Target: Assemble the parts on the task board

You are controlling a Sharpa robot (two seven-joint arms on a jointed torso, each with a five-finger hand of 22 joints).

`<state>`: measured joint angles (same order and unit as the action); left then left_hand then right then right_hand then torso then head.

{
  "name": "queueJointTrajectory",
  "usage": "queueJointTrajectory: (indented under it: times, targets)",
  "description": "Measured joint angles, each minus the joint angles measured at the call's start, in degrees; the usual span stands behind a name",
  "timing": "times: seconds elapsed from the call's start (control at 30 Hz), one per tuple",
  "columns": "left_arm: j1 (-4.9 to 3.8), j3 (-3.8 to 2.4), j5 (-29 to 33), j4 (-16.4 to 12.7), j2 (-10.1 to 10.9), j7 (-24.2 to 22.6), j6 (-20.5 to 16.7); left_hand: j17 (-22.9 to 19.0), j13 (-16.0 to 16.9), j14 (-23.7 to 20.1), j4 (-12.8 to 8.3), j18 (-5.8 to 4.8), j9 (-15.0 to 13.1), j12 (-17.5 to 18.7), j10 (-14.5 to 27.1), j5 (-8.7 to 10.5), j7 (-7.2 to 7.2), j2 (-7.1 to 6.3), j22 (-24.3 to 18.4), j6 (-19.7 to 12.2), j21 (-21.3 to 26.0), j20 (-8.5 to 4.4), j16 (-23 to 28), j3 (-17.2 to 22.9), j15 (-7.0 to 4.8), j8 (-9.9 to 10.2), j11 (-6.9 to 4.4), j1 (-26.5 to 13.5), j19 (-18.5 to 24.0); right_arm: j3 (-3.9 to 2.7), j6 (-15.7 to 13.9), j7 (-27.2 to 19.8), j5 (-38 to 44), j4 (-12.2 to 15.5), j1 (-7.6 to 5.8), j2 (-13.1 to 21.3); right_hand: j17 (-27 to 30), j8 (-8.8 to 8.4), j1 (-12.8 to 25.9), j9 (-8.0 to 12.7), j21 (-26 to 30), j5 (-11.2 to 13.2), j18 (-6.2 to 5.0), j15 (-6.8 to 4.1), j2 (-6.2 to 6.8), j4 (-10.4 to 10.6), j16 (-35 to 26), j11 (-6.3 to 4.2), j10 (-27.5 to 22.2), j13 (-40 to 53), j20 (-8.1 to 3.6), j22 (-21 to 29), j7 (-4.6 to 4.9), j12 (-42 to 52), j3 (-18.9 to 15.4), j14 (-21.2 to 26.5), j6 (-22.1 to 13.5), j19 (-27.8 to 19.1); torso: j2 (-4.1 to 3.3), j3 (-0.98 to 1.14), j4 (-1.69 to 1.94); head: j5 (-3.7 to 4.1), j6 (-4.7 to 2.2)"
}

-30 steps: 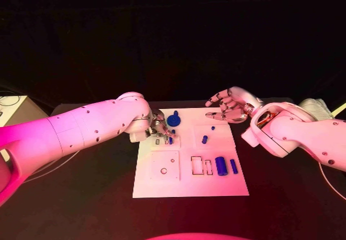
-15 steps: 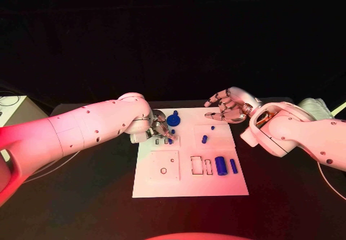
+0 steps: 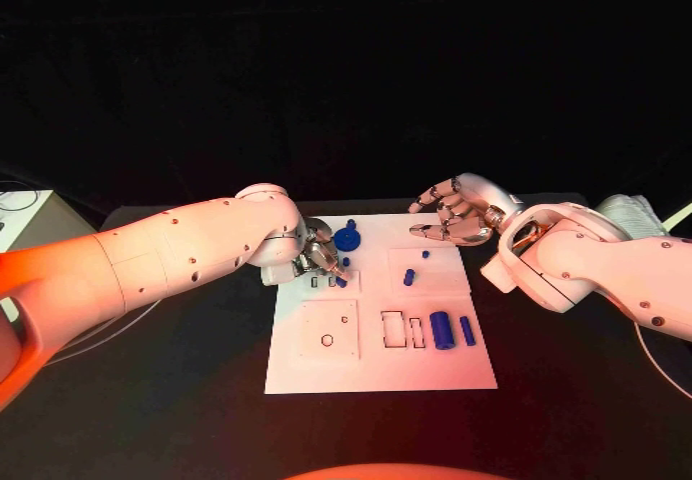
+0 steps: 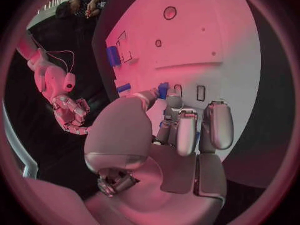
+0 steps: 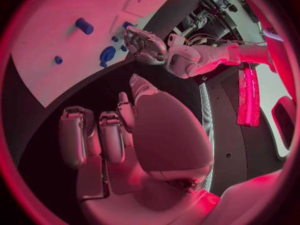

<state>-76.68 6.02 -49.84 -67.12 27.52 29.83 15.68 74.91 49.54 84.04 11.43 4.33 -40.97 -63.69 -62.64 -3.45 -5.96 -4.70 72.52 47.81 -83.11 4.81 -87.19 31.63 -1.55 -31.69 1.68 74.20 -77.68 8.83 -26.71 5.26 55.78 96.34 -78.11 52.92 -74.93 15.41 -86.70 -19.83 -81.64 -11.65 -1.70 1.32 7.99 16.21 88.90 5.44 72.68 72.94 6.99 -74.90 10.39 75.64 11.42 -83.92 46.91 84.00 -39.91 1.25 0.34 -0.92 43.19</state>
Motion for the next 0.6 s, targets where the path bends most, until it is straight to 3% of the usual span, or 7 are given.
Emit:
queueJointTrajectory:
  times: [0.13,0.23,0.3,0.37,0.43,0.53,0.6]
  targets:
    - [0.0,0.06,1.2,0.0,0.4,-0.2,-0.3,0.0,1.6,0.0,2.2,0.0,0.0,-1.2,-2.1,-0.57,-0.03,-0.74,0.7,-0.3,0.0,-0.33,0.0,2.3,0.0,0.0,-0.55,-0.1,-0.3,0.01,0.1,0.1,0.0,-0.2,0.04,-0.1,0.0,0.11,1.1,0.0,0.3,0.0,0.0,0.0,-0.3,0.4,0.0,0.0,0.0,0.0,0.0,0.0,0.0,0.0,0.4,0.0,0.0,0.0,-0.01,0.0,-0.03,0.04,0.03]
    - [0.0,0.07,2.7,-0.3,1.0,-0.3,-1.1,0.0,3.7,-0.2,-0.1,0.01,0.0,-3.2,-3.9,-1.5,0.14,-2.73,1.9,-0.3,-0.5,-0.79,0.0,8.0,-0.19,-0.2,-0.54,-2.9,-1.1,0.01,0.1,0.1,-0.1,-0.3,0.1,-0.1,0.0,0.11,1.1,0.0,0.3,0.0,0.0,0.0,-0.3,0.4,0.0,0.0,0.0,0.0,0.0,0.0,0.0,0.0,0.4,0.0,0.0,0.0,-0.01,-0.01,-0.04,0.08,0.03]
    - [0.0,0.07,3.4,-0.5,1.3,-0.4,-1.9,0.0,4.2,0.0,-1.8,0.01,0.0,-3.6,-4.3,-1.97,0.37,-3.15,2.2,-0.5,-0.5,-0.71,0.0,10.7,-0.39,-2.8,-0.58,-4.9,-1.2,0.02,0.2,0.2,-0.1,-0.3,0.13,-0.1,0.0,0.11,1.1,0.0,0.3,0.0,0.0,0.0,-0.3,0.2,0.0,0.0,0.0,0.0,0.0,0.0,0.0,0.0,0.6,0.0,0.0,0.0,-0.02,-0.02,-0.04,0.08,0.03]
    - [0.0,0.07,4.0,-0.8,1.6,-0.5,-3.1,0.0,6.2,-0.1,-1.7,0.01,0.0,-5.3,-6.2,-7.86,0.37,-4.2,2.4,-0.5,-0.9,-1.01,-0.9,10.9,-0.68,-4.7,-0.79,-7.2,-1.9,0.02,0.3,0.2,-0.1,-0.4,0.16,-0.1,0.0,0.11,1.3,0.1,0.4,0.0,0.0,0.0,-0.07,0.0,0.0,0.0,0.0,-0.1,0.0,0.0,0.0,0.0,0.8,0.0,0.0,0.0,-0.02,-0.02,-0.03,0.13,-0.01]
    - [0.0,0.07,4.3,-1.1,1.9,-0.6,-4.1,0.0,9.5,0.0,-1.6,-0.91,0.0,-7.7,-9.3,-17.9,0.67,-6.01,2.4,0.5,-1.8,-1.63,-1.8,11.0,-1.48,-7.1,-1.49,-9.9,-3.3,0.03,0.5,0.3,-0.1,-0.4,0.18,-0.1,0.0,0.11,1.3,0.1,0.8,0.0,0.0,0.0,-0.07,0.0,-0.3,0.0,0.0,-0.2,0.0,0.0,0.0,0.0,0.8,0.0,0.0,0.0,-0.01,-0.02,-0.01,0.16,-0.03]
    - [0.0,0.06,4.5,-1.6,2.3,-0.8,-5.5,0.0,12.5,-0.1,-2.0,-0.91,-0.9,-9.7,-11.8,-24.75,1.28,-6.93,2.4,1.3,-2.2,-2.36,-1.9,10.6,-2.14,-8.2,-2.26,-11.8,-4.1,0.03,0.7,0.3,-0.1,-0.4,0.19,-0.1,0.0,0.17,1.3,0.1,0.8,0.0,0.0,0.0,-0.07,-0.1,-0.3,0.0,0.0,-0.2,0.0,0.0,0.0,0.0,0.9,0.0,0.0,0.0,0.02,-0.02,0.03,0.19,-0.05]
    - [0.0,0.05,4.5,-1.9,2.6,-0.9,-6.3,0.0,13.1,-0.1,-2.2,-0.91,-3.7,-9.9,-12.1,-25.92,1.3,-6.8,2.4,1.3,-2.2,-2.44,-1.9,10.4,-2.14,-8.2,-2.51,-12.0,-4.1,0.04,0.9,0.4,-0.1,-0.4,0.19,-0.1,0.0,0.33,1.3,0.1,0.8,0.0,0.0,0.0,-0.05,-0.3,-0.3,0.0,0.0,-0.2,0.0,0.0,0.0,0.0,1.1,0.0,0.0,0.0,0.02,-0.01,0.07,0.21,-0.04]
